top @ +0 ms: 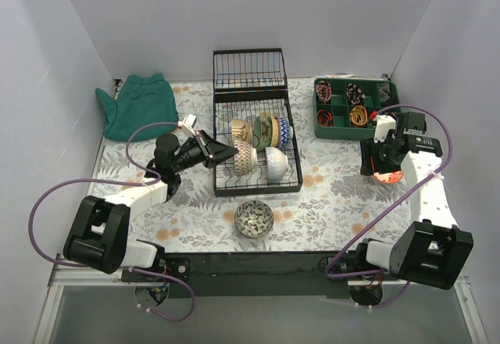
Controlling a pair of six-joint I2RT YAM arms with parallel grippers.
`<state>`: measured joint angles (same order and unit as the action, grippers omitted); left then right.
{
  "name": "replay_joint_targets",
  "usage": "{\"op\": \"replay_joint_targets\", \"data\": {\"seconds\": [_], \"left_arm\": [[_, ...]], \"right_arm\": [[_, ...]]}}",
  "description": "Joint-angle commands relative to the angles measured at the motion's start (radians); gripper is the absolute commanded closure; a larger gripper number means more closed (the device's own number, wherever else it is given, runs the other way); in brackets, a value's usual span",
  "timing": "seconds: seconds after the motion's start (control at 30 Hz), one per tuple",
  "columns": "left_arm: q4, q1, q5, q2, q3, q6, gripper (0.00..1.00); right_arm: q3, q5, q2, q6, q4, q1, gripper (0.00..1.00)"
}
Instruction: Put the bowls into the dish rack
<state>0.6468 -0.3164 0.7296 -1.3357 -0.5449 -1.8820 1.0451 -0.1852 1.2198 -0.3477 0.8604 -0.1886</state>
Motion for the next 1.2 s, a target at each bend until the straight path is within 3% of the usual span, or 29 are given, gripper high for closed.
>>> {"op": "replay_joint_targets", "data": {"seconds": [0.0,0.9,1.17], "left_arm": [[0.129,0.008,-0.018,-0.002,0.019,-0.043,1.00],[0.235,-0.056,-0.044,-0.241,-0.038,-0.167,1.00],[0.368,-0.064,-0.021,-0.339,-0.059,-0.244,1.00]], "right_arm": [[-0.008,-0.007,-0.019,-0.004,-0.012,-0.002,0.36],[-0.073,0.007,-0.040,-0.010,-0.024,-0.002,0.36],[-0.073,0.015,-0.022,-0.016,-0.024,-0.002,0.36]]}}
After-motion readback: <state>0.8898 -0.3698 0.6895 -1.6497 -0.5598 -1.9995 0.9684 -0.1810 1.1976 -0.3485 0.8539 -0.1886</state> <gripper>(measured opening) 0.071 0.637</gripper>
